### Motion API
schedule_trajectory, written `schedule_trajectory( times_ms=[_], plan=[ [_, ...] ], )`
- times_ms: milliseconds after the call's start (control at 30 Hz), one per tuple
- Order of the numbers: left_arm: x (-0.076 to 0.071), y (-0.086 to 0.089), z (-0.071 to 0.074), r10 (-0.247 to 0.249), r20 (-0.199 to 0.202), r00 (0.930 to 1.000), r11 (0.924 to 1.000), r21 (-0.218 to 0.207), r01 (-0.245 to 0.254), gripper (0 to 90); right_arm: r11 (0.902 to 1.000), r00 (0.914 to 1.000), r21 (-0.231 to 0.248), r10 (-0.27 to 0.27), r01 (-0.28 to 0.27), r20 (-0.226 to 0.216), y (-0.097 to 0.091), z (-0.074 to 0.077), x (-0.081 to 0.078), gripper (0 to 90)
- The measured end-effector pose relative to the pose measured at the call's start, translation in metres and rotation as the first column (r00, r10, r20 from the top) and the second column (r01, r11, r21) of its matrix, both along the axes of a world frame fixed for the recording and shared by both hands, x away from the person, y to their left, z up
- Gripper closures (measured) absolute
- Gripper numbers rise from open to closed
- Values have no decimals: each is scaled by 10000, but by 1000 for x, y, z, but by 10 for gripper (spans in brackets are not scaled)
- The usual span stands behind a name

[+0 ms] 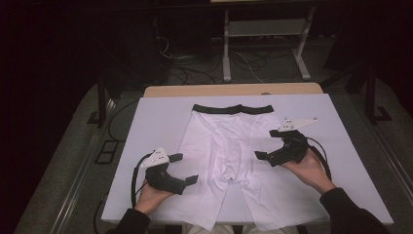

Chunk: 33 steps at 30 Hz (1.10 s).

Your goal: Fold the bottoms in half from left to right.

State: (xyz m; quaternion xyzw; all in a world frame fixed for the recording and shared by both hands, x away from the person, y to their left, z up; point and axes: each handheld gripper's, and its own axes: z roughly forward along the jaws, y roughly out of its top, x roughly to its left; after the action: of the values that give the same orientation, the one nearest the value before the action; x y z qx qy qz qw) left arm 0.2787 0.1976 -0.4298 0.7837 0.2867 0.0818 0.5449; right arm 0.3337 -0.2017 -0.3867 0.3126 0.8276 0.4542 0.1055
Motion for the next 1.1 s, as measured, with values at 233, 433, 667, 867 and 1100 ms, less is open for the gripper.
schedule_trajectory(
  times_ms=[233, 433, 667, 867, 1100],
  plan=[
    [0, 0, 0, -1, 35, 10000, 10000, -23, 2, 0, 9998, 9999, -90, 151, -151, -27, 12, 2, 11, 0],
    [0, 0, 0, -20, 21, 10000, 10000, -58, 20, 0, 9992, 9995, -253, 321, -321, -21, 25, 7, 22, 0],
    [-1, 0, 1, -28, 29, 10000, 10000, -84, 28, 0, 9987, 9993, -334, 376, -379, -73, 34, 9, 33, 0],
    [-1, 0, 1, -43, 21, 10000, 9999, -92, 43, 0, 9985, 9991, -362, 412, -415, -80, 42, 12, 42, 0],
    [0, 0, 1, -53, 16, 10000, 9999, -111, 53, 0, 9976, 9988, -482, 485, -488, -63, 51, 16, 51, 0]
  ],
)
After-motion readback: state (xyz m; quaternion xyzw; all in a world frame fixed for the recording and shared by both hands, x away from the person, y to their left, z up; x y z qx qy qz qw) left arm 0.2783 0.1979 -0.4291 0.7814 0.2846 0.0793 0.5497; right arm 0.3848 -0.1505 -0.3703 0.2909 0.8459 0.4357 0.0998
